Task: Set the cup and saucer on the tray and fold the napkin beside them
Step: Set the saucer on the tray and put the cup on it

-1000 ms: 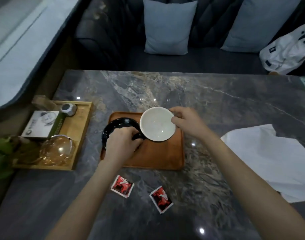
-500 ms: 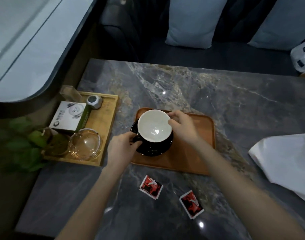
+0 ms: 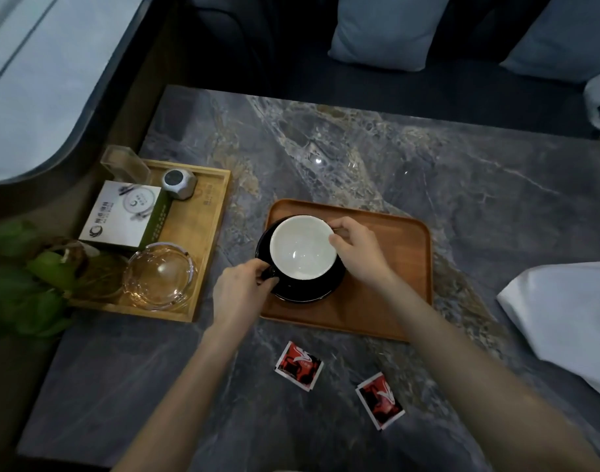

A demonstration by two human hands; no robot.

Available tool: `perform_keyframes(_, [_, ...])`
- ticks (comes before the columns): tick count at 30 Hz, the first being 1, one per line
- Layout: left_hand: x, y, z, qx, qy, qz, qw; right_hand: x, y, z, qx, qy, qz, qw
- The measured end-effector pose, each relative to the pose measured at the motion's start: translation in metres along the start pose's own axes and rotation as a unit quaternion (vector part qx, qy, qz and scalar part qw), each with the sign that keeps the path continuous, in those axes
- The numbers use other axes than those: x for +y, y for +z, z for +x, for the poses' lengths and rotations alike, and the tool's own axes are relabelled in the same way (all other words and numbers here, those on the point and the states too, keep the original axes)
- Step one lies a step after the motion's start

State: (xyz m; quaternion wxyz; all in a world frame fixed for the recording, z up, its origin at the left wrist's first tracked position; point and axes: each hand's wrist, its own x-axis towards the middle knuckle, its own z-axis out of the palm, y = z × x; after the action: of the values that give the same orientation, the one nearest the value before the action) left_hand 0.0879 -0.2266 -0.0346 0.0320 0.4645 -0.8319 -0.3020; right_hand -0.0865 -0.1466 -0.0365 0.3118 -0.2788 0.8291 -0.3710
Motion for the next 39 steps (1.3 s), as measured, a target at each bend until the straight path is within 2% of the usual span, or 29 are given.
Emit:
perform_keyframes(13, [-0.004, 0.001, -0.002, 0.003, 0.015, 0.022, 1.0, 0.003, 0.003, 0.001, -0.009, -0.012, -0.018, 1.0])
perform_keyframes(17, [-0.003, 0.002, -0.004, -0.003, 0.032, 0.043, 0.999, 0.003, 0.0, -0.005, -0.031, -0.067, -0.145, 0.987])
perform_keyframes(20, [-0.001, 0.001, -0.004, -0.015, 0.06, 0.091, 0.994, -0.001, -0.005, -0.011, -0.06, -0.103, -0.277, 0.953])
perform_keyframes(23, [0.002, -0.003, -0.003, -0.021, 0.087, 0.152, 0.984, -0.007, -0.013, -0.016, -0.066, -0.12, -0.35, 0.927])
perform_keyframes(28, [0.013, -0.011, -0.001, -0.012, 0.102, 0.187, 0.977, -0.006, -0.034, -0.028, -0.059, -0.136, -0.356, 0.923])
perform_keyframes(33, [0.037, -0.015, -0.005, -0.001, 0.109, 0.232, 0.967, 0.01, -0.074, -0.044, -0.02, -0.169, -0.376, 0.911])
perform_keyframes(39, [0.112, 0.012, -0.031, 0.033, 0.163, 0.146, 0.975, 0.047, -0.144, -0.071, 0.018, -0.15, -0.335, 0.93])
